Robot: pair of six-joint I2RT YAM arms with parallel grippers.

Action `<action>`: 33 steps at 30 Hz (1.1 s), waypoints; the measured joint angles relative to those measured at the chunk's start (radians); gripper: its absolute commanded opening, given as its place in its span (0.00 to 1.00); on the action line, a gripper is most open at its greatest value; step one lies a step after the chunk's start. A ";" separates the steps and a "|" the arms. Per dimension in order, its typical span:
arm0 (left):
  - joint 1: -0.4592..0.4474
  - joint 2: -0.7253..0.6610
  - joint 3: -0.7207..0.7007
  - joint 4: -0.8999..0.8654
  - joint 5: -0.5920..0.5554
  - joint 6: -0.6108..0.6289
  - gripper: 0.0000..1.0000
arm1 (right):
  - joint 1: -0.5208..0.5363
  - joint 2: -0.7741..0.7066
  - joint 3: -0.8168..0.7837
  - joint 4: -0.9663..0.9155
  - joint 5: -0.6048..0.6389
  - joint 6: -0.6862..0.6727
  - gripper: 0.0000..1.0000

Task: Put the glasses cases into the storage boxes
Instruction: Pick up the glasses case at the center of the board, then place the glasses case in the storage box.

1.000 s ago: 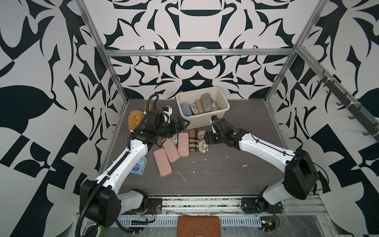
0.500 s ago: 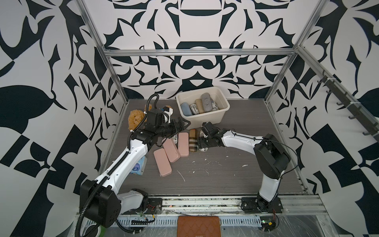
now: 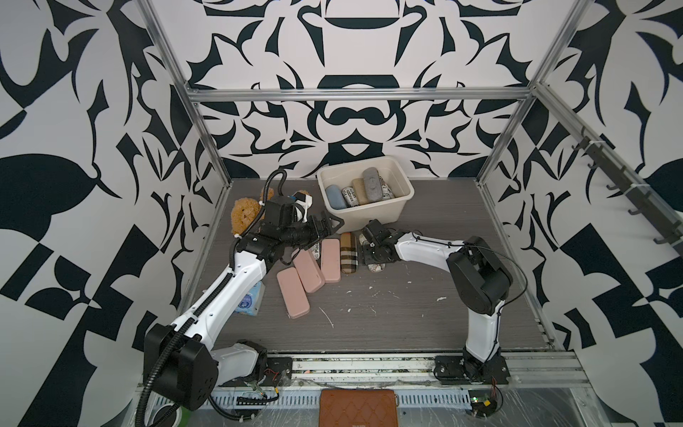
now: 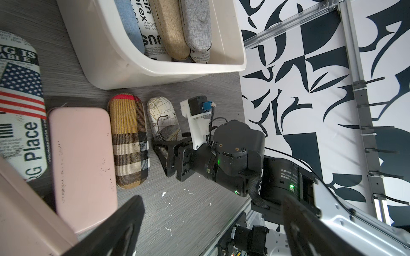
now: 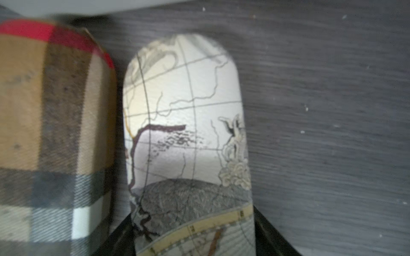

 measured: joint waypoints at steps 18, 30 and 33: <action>-0.133 0.103 0.036 0.018 0.048 -0.001 0.99 | 0.000 -0.548 -0.168 -0.127 0.073 -0.037 0.59; -0.103 0.012 0.084 -0.111 -0.100 0.079 0.99 | -0.004 -0.385 0.240 -0.246 0.089 -0.139 0.60; -0.052 -0.105 0.050 -0.093 -0.220 0.071 0.99 | -0.015 -0.216 0.485 -0.239 0.052 -0.172 0.60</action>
